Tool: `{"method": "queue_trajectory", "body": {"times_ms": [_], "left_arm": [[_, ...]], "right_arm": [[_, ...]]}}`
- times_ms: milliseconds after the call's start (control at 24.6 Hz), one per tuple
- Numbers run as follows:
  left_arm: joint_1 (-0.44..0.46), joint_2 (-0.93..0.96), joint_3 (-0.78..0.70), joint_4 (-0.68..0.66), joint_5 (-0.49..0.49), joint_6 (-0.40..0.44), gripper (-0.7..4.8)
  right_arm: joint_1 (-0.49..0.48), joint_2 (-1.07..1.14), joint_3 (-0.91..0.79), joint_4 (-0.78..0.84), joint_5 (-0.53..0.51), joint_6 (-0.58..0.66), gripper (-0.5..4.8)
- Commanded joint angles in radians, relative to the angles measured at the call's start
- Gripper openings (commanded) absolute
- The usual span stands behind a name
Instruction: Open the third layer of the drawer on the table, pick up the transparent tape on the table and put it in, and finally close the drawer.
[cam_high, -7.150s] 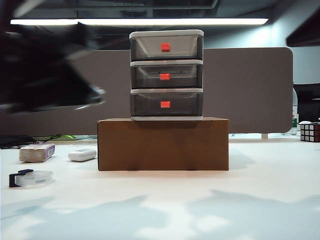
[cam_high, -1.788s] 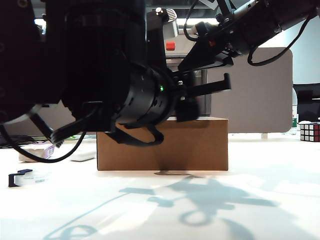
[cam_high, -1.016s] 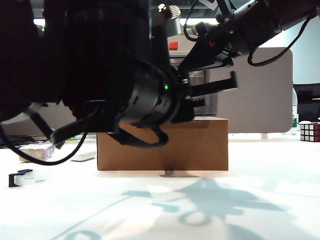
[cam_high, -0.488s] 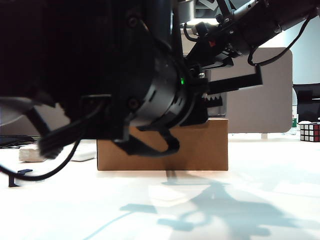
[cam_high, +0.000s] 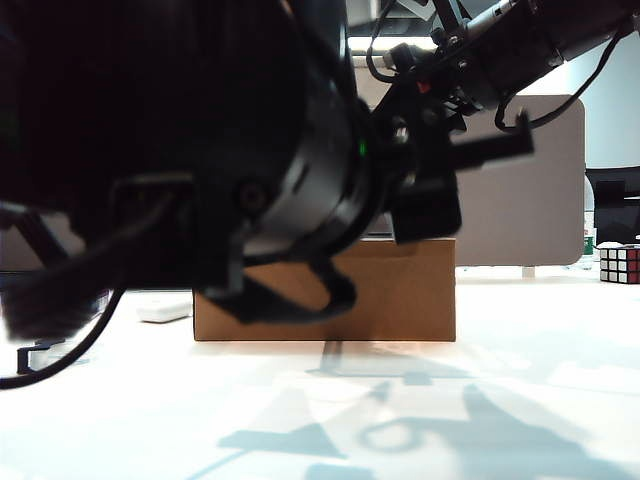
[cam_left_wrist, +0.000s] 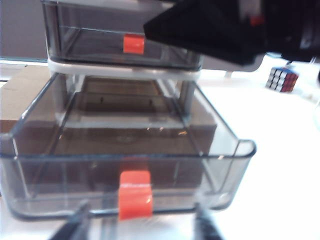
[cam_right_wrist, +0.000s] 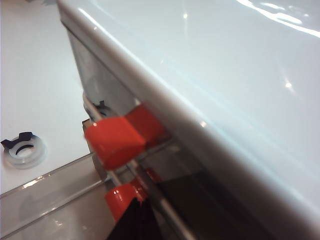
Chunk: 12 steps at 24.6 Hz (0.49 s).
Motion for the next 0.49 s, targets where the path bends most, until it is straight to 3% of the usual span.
{"method": "queue_trajectory", "body": {"times_ms": [41, 122, 244, 284, 366, 488], "left_arm": [[-0.029, -0.037, 0.000, 0.031, 0.010, 0.006, 2.45], [-0.055, -0.075, -0.010, 0.031, -0.038, 0.050, 2.45], [-0.107, -0.219, -0.069, 0.031, -0.100, 0.225, 2.36], [-0.108, -0.259, -0.090, 0.031, -0.099, 0.248, 2.19], [-0.092, -0.358, -0.150, 0.031, -0.095, 0.255, 1.29], [-0.001, -0.506, -0.245, 0.019, -0.027, 0.255, 1.17]], "right_arm": [[0.001, -0.003, 0.005, -0.003, -0.001, 0.004, -0.05], [0.001, -0.003, 0.005, -0.014, -0.001, 0.004, -0.05], [0.001, -0.004, 0.005, -0.036, -0.008, 0.003, -0.05], [0.001, -0.004, 0.005, -0.042, -0.008, 0.003, -0.05], [0.001, -0.004, 0.005, -0.048, -0.009, 0.004, -0.05], [0.001, -0.004, 0.005, -0.064, -0.061, 0.004, -0.05]]}}
